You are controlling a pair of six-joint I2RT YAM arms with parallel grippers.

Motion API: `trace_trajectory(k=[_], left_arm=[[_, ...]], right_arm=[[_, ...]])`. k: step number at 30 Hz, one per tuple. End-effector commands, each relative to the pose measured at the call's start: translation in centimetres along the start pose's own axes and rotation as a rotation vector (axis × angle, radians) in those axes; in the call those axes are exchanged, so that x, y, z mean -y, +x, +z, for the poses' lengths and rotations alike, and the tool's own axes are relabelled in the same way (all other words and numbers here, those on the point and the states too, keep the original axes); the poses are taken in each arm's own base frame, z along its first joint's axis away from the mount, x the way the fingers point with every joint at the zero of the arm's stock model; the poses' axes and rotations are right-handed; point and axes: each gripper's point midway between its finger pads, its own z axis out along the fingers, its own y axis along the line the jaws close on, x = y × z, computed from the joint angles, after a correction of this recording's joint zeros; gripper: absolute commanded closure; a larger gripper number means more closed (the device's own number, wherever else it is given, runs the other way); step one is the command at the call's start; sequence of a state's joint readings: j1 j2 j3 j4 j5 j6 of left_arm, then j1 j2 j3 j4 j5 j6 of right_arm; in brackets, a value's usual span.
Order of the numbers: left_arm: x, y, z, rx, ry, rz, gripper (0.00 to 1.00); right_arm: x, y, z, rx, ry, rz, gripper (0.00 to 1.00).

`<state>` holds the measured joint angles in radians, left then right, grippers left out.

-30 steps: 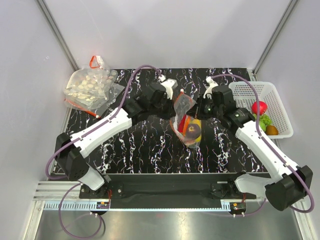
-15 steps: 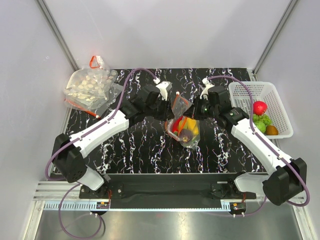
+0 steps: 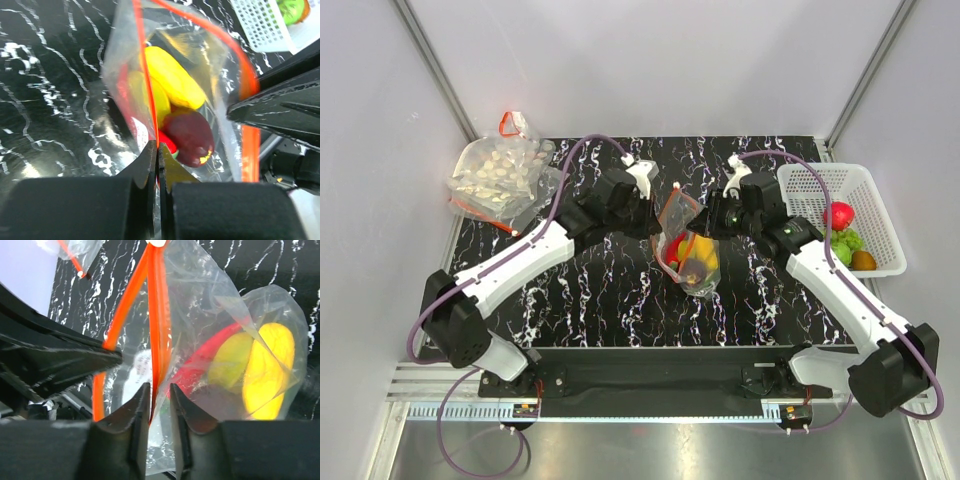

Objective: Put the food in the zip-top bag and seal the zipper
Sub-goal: Adjust the zipper food storage bag at the center of the board.

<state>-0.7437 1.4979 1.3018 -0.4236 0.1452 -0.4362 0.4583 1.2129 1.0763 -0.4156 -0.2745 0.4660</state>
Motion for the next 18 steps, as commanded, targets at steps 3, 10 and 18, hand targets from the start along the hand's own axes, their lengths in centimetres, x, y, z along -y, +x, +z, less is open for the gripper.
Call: trace_trajectory(k=[3,10,18], left_arm=[[0.2,-5.2,-2.7,0.166,-0.038,0.044,1.0],[-0.8,-4.7,-1.7,0.146,-0.053,0.035,1.0],[-1.9,-4.0,-0.4,0.124,-0.077,0.018,1.0]], right_arm=[[0.0,-2.1,-1.7,0.098,0.051,-0.042,0.62],[2.2,-3.3,-4.6,0.194,0.211,-0.04,0.34],[6.3,-4.8,-10.0,0.314,0.51,-0.014,0.17]])
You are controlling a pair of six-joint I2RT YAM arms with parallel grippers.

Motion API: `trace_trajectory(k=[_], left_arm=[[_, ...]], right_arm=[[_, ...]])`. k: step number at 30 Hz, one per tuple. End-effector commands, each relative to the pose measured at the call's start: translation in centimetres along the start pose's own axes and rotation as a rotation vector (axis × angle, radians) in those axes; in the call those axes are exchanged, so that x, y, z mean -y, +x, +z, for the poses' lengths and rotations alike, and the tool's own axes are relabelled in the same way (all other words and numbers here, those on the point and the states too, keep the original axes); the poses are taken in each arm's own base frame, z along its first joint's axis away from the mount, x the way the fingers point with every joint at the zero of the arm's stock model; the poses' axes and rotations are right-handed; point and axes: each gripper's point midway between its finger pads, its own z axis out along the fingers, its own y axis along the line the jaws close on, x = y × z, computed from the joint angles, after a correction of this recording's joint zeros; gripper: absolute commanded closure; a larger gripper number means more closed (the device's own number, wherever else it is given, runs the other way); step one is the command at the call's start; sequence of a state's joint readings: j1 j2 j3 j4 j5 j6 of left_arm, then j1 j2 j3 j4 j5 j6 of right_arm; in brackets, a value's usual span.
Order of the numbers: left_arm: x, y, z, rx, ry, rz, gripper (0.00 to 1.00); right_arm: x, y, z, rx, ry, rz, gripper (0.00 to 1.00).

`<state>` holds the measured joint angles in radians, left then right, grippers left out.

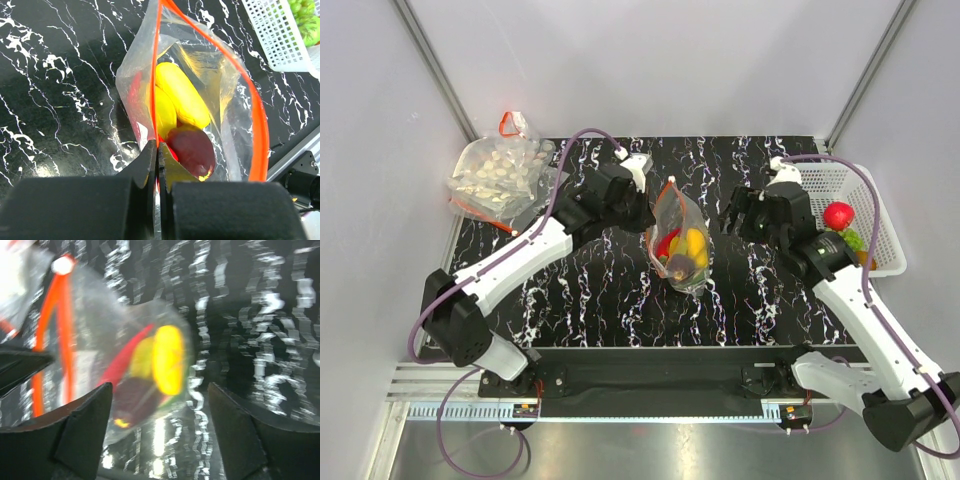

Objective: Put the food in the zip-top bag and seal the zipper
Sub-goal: Adjust the zipper food storage bag at the center of the board, then zip the zipper food storage bag at the center of the board.

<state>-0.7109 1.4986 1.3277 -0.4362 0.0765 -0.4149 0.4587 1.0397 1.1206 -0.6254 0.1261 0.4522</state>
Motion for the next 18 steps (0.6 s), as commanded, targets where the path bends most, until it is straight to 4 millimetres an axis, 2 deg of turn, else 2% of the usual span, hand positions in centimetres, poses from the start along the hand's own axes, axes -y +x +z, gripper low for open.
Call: trace_trajectory(k=[1,4,11,13,16,18], left_arm=[[0.2,-2.1,0.2,0.071,0.005,0.008,1.0],[0.6,-2.4,0.2,0.079,0.026,0.001,1.0],[0.9,-2.7,0.1,0.084,0.036,0.002,1.0],[0.9,-2.8,0.1,0.086,0.035,0.005,1.0],[0.7,-3.0,0.2,0.095,0.024,0.017,1.0],[0.3,-3.7,0.3,0.116,0.001,0.025,1.0]], right_arm=[[3.2,-2.5,-2.3,0.114,0.188,-0.001,0.15],[3.9,-2.2,-2.2,0.106,0.221,-0.018,0.14],[2.1,-1.3,-0.6,0.072,0.115,-0.031,0.15],[1.2,-1.3,0.1,0.069,0.069,-0.06,0.16],[-2.0,-1.1,0.6,0.034,-0.111,-0.144,0.16],[-2.3,-1.9,1.5,0.06,-0.116,-0.167,0.19]])
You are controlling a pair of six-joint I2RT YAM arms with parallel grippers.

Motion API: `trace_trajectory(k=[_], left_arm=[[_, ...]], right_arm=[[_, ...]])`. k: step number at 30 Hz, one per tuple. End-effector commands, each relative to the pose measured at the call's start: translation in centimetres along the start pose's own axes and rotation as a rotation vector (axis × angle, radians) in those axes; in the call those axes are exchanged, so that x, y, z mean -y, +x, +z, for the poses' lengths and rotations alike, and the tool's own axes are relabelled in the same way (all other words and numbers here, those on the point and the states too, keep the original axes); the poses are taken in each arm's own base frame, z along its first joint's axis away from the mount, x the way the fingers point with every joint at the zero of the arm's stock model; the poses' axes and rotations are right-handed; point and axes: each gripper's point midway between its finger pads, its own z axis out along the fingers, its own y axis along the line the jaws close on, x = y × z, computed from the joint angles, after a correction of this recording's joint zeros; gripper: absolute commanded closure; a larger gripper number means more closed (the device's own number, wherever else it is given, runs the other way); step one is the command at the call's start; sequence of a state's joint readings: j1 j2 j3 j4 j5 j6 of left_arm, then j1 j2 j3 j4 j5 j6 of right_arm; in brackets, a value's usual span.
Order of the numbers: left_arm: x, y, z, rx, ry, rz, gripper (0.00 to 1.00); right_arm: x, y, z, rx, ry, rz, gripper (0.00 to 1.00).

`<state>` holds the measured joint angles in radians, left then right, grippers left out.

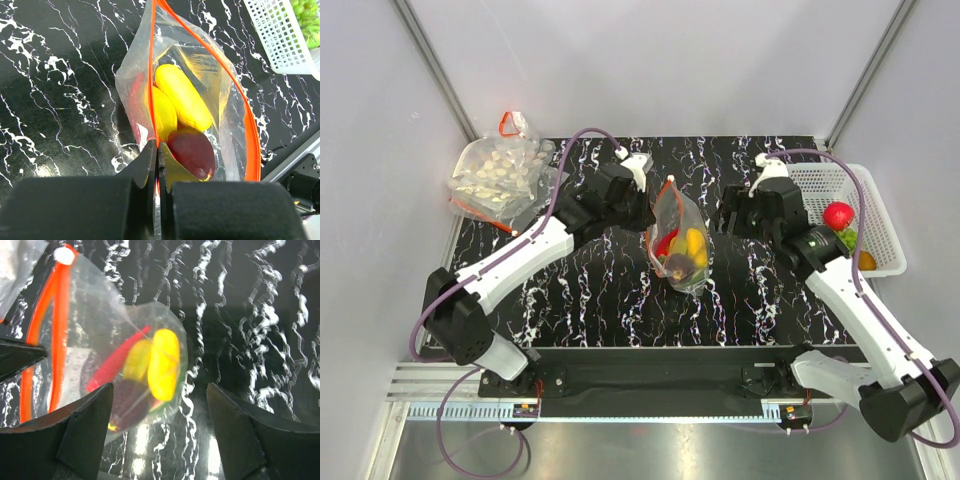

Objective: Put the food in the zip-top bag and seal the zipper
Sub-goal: Zip the zipper food storage bag at the center of the board.

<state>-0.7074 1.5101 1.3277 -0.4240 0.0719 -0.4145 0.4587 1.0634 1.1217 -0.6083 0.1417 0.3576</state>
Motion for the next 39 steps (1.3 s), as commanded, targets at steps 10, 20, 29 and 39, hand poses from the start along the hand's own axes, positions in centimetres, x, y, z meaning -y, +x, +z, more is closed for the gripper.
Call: trace_trajectory(k=[10,20,29,39], left_arm=[[-2.4,-6.3,2.4,0.138,-0.068,0.019,1.0],[-1.7,-10.5,7.0,0.14,0.057,0.083,1.0],[-1.6,-12.0,11.4,0.165,0.119,0.164,1.0],[-0.4,-11.1,11.2,0.179,0.21,0.225,1.0]], right_arm=[[-5.6,-1.6,8.2,-0.045,-0.192,-0.114,0.35],[-5.6,-5.3,9.5,0.014,-0.192,-0.196,0.31],[2.8,-9.3,9.1,0.128,-0.349,-0.085,0.36],[1.4,-8.5,14.0,0.161,-0.691,-0.257,0.2]])
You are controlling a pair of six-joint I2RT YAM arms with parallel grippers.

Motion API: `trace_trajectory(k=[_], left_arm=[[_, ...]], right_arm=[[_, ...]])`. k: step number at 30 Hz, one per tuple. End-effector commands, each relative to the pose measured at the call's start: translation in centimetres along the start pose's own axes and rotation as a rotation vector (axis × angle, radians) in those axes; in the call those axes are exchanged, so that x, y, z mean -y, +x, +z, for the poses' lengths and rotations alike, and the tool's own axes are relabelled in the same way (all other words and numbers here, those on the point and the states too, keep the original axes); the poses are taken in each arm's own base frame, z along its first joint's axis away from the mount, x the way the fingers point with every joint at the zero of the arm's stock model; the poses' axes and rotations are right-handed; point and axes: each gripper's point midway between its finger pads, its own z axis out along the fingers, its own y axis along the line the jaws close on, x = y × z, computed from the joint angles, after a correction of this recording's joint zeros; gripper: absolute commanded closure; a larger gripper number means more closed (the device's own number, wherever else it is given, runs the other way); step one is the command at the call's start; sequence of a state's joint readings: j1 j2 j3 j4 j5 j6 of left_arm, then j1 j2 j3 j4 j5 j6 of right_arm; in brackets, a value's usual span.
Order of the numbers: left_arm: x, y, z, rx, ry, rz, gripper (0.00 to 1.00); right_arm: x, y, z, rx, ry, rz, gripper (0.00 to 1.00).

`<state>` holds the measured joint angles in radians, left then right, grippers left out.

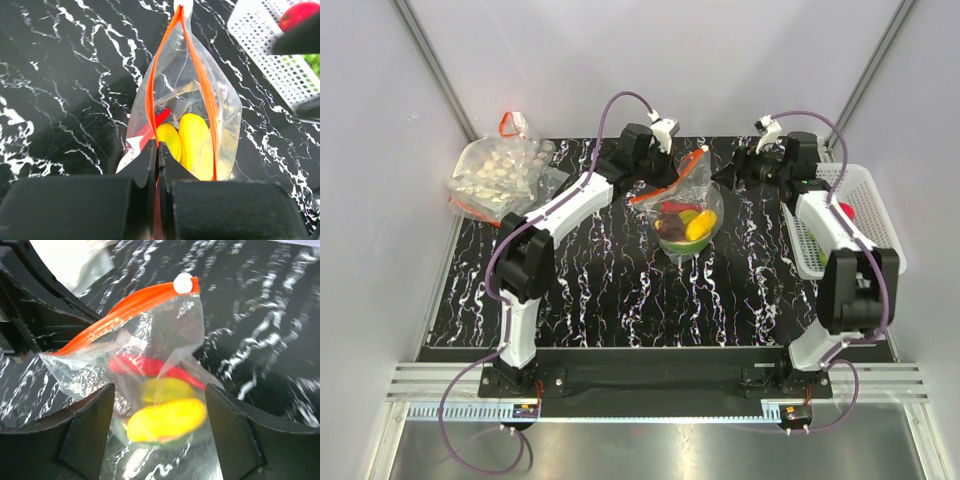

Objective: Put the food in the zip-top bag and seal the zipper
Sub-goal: Zip the zipper food storage bag at the center of the board.

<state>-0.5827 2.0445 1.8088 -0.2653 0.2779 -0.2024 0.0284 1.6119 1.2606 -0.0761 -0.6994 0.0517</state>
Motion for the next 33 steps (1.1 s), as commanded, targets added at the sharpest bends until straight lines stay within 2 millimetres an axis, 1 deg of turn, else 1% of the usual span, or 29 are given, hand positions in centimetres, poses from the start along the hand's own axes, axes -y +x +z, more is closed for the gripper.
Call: trace_trajectory(k=[1,2,3,4,5,6,7,8,9,10,11,12,13,14,15,16,17,18,19,20,21,27,31,33], left_arm=[[1.7,-3.0,-1.5,0.101,0.074,0.065,1.0],[1.8,-3.0,-1.5,0.099,0.075,0.067,1.0],[1.8,-2.9,-1.5,0.096,0.077,0.07,1.0],[1.8,-2.9,-1.5,0.095,0.08,0.073,1.0],[1.8,-2.8,-1.4,0.092,0.081,0.078,1.0],[1.7,-2.8,-1.4,0.092,0.081,0.08,1.0],[1.6,-2.5,-1.3,0.087,0.077,0.078,1.0],[1.7,-2.6,-1.3,0.089,0.076,0.088,1.0],[1.5,-2.6,-1.2,0.089,0.075,0.09,1.0],[1.5,-2.7,-1.3,0.091,0.073,0.095,1.0],[1.4,-2.7,-1.4,0.092,0.064,0.101,1.0],[1.3,-2.9,-1.4,0.095,0.061,0.105,1.0],[1.4,-2.8,-1.4,0.095,0.062,0.109,1.0],[1.4,-3.0,-1.5,0.099,0.061,0.114,1.0],[1.4,-3.1,-1.5,0.101,0.06,0.117,1.0],[1.4,-3.3,-1.5,0.103,0.059,0.117,1.0],[1.4,-3.4,-1.5,0.103,0.059,0.119,1.0],[1.4,-3.5,-1.6,0.105,0.057,0.121,1.0],[1.5,-3.8,-1.7,0.107,0.058,0.123,1.0],[1.5,-4.0,-1.8,0.111,0.057,0.124,1.0],[1.6,-4.2,-1.9,0.114,0.056,0.125,1.0],[1.8,-4.6,-2.5,0.117,0.055,0.122,1.0],[2.1,-4.8,-2.8,0.122,0.063,0.124,1.0],[2.3,-4.9,-2.9,0.123,0.07,0.122,1.0]], right_arm=[[-1.3,-2.2,1.5,0.106,-0.23,-0.111,0.2],[-0.1,-3.3,1.4,0.168,-0.229,-0.15,0.2],[0.9,-2.8,2.1,0.178,-0.238,-0.134,0.2],[1.4,-2.9,1.9,0.189,-0.271,-0.089,0.2],[1.6,-4.6,1.9,0.243,-0.299,-0.126,0.2],[2.9,-3.8,2.6,0.237,-0.321,-0.087,0.21],[2.4,-3.7,2.3,0.217,-0.398,-0.011,0.22],[2.3,-5.5,1.7,0.284,-0.439,-0.091,0.21],[3.1,-4.3,2.4,0.271,-0.469,-0.057,0.21],[2.7,-4.1,2.3,0.247,-0.519,-0.016,0.22],[3.2,-4.1,2.9,0.264,-0.535,-0.043,0.22],[3.3,-3.9,3.1,0.261,-0.544,-0.035,0.23],[3.3,-3.8,3.1,0.252,-0.559,-0.017,0.23],[3.1,-4.1,3.0,0.27,-0.571,-0.049,0.24],[3.3,-3.7,3.3,0.27,-0.578,-0.044,0.25],[3.0,-3.4,3.3,0.254,-0.6,-0.025,0.25],[2.4,-3.8,3.2,0.262,-0.621,-0.06,0.27],[2.4,-3.3,3.5,0.254,-0.636,-0.058,0.27],[1.8,-3.3,3.4,0.234,-0.662,-0.04,0.27],[1.7,-3.0,3.4,0.239,-0.681,-0.069,0.27],[1.0,-2.7,3.5,0.215,-0.706,-0.052,0.27],[1.4,-2.3,4.8,0.202,-0.717,-0.029,0.32],[0.7,-2.4,5.9,0.196,-0.73,-0.047,0.33],[0.6,-2.2,6.5,0.183,-0.729,-0.03,0.35]])
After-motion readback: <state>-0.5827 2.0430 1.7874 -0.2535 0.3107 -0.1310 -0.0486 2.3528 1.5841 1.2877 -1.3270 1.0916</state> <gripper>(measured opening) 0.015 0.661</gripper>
